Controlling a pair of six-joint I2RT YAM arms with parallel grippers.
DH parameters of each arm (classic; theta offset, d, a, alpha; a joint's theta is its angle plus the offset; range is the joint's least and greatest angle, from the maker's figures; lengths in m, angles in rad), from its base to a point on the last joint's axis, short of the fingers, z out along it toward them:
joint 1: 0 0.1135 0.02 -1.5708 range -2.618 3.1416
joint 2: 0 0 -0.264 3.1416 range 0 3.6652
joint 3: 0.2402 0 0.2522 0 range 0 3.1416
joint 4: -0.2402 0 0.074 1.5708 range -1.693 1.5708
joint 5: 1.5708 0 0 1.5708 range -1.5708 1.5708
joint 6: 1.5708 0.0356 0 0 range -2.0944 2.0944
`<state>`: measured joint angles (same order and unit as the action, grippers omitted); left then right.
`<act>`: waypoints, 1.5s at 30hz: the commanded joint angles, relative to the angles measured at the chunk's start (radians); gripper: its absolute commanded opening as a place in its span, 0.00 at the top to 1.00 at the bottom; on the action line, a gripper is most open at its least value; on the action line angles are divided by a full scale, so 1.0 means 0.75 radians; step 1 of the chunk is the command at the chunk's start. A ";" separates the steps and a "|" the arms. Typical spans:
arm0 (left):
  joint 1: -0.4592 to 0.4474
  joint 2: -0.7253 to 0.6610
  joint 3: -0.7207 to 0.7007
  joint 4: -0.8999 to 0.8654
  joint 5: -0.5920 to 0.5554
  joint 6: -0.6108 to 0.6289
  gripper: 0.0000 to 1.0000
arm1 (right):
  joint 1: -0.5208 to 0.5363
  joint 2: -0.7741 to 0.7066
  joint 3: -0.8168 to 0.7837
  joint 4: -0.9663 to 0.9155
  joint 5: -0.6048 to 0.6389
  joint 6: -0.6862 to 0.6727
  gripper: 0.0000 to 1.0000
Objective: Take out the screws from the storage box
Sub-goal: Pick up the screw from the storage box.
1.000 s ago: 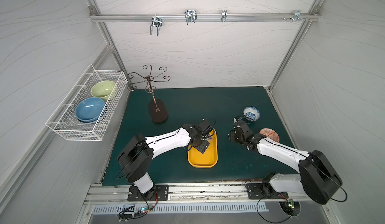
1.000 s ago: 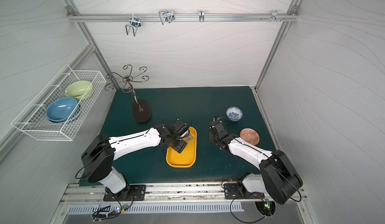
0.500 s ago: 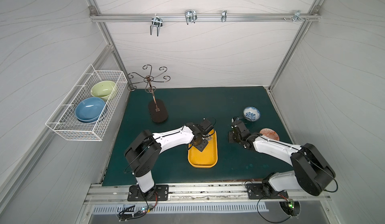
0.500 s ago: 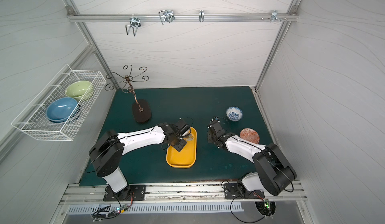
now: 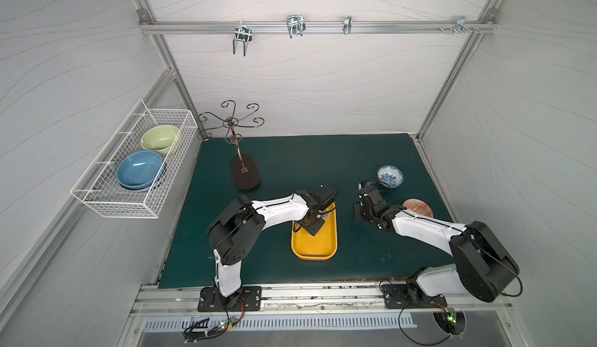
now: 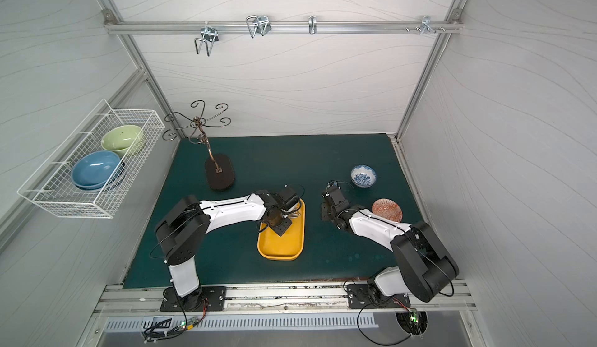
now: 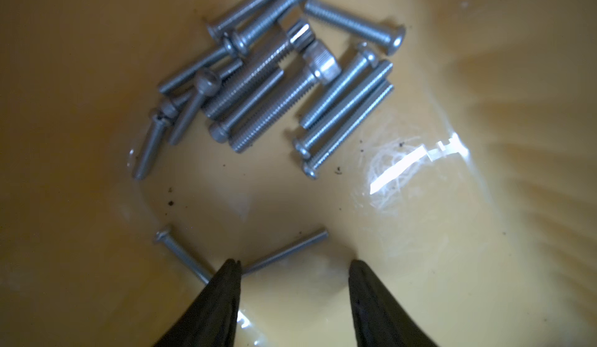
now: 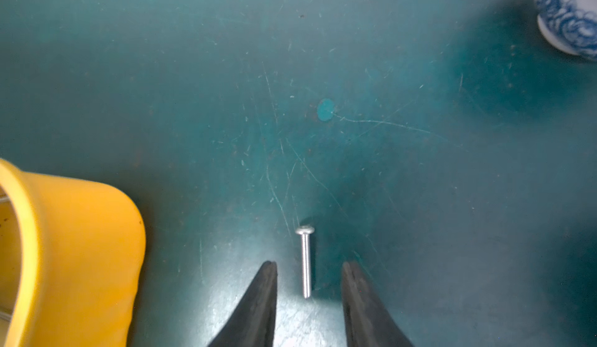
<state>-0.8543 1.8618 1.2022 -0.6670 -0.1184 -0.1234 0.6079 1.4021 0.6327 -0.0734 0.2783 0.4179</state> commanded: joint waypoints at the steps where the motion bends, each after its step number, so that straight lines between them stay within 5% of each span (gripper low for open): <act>1: 0.012 0.024 0.056 -0.030 0.006 0.006 0.43 | -0.011 0.029 0.027 0.020 -0.027 -0.015 0.63; 8: 0.026 0.048 0.061 -0.063 0.018 -0.019 0.64 | -0.013 0.045 0.031 0.026 -0.042 -0.019 0.64; 18: 0.039 0.090 0.056 -0.096 0.046 -0.043 0.71 | -0.013 0.097 0.060 0.018 -0.070 -0.026 0.65; 24: 0.045 0.127 0.073 -0.113 0.066 -0.042 1.00 | -0.013 0.082 0.049 0.024 -0.064 -0.030 0.65; 33: 0.051 0.059 0.063 -0.080 0.118 -0.056 1.00 | -0.013 0.070 0.041 0.042 -0.072 -0.031 0.65; 45: 0.051 -0.395 -0.097 0.089 0.120 -0.174 1.00 | -0.013 -0.098 -0.035 0.084 -0.052 -0.051 0.65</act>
<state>-0.8181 1.6329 1.1515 -0.6529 -0.0216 -0.2070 0.6033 1.3502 0.6140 -0.0242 0.2291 0.3916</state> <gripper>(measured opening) 0.046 0.356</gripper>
